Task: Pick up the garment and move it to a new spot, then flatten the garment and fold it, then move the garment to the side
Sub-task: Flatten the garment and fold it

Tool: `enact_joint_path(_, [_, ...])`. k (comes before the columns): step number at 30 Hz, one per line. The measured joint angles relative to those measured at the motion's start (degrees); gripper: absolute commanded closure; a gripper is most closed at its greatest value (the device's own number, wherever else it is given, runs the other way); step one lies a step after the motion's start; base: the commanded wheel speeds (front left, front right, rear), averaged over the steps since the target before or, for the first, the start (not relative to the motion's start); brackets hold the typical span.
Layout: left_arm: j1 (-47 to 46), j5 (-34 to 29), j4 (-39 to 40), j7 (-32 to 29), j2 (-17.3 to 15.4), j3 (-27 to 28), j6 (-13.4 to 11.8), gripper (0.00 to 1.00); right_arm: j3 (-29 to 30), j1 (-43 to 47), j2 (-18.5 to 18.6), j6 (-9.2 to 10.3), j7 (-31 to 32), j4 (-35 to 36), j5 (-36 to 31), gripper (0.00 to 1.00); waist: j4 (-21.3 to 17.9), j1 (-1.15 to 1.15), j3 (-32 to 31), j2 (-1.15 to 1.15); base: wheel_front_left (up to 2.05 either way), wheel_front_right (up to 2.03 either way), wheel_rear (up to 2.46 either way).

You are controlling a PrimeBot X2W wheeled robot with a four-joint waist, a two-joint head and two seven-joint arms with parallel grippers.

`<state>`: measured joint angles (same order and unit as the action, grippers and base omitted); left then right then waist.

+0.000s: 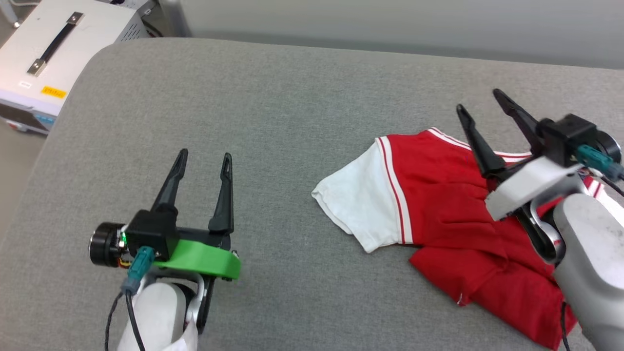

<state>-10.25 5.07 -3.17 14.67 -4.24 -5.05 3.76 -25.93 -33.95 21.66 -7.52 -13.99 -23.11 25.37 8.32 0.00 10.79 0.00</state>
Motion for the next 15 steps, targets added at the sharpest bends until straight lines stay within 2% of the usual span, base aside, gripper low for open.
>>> enact_joint_path(5, [-5.53, 1.14, -3.16, 0.0, -3.05, -0.87, 2.67, 0.0, 13.85, 10.94, -3.86, 0.0, -0.48, 8.68, -8.37, 0.0, -2.79, 0.0, -1.21, 0.0, 0.0, 0.0, 0.0])
enact_joint_path(9, [-10.78, 3.67, -7.98, -0.92, -5.99, -5.27, 3.44, 0.0, 20.72, 17.92, -7.69, -0.01, -0.49, 15.45, -13.35, 0.0, -4.63, 0.0, -1.73, 0.0, 0.0, 0.0, 0.0])
enact_joint_path(12, [-16.64, 7.94, -9.89, -5.3, -8.77, -10.15, 3.55, 0.0, 23.85, 22.12, -10.6, 0.0, -0.49, 18.93, -15.27, 0.0, -5.8, 0.0, -1.84, 0.0, 0.0, 0.0, 0.0])
enact_joint_path(15, [-22.16, 16.38, -11.49, -15.71, -11.27, -16.95, 3.56, 0.0, 25.69, 25.05, -12.55, 0.0, -0.49, 21.28, -16.79, 0.0, -6.74, 0.0, -1.67, 0.0, 0.0, 0.0, 0.0])
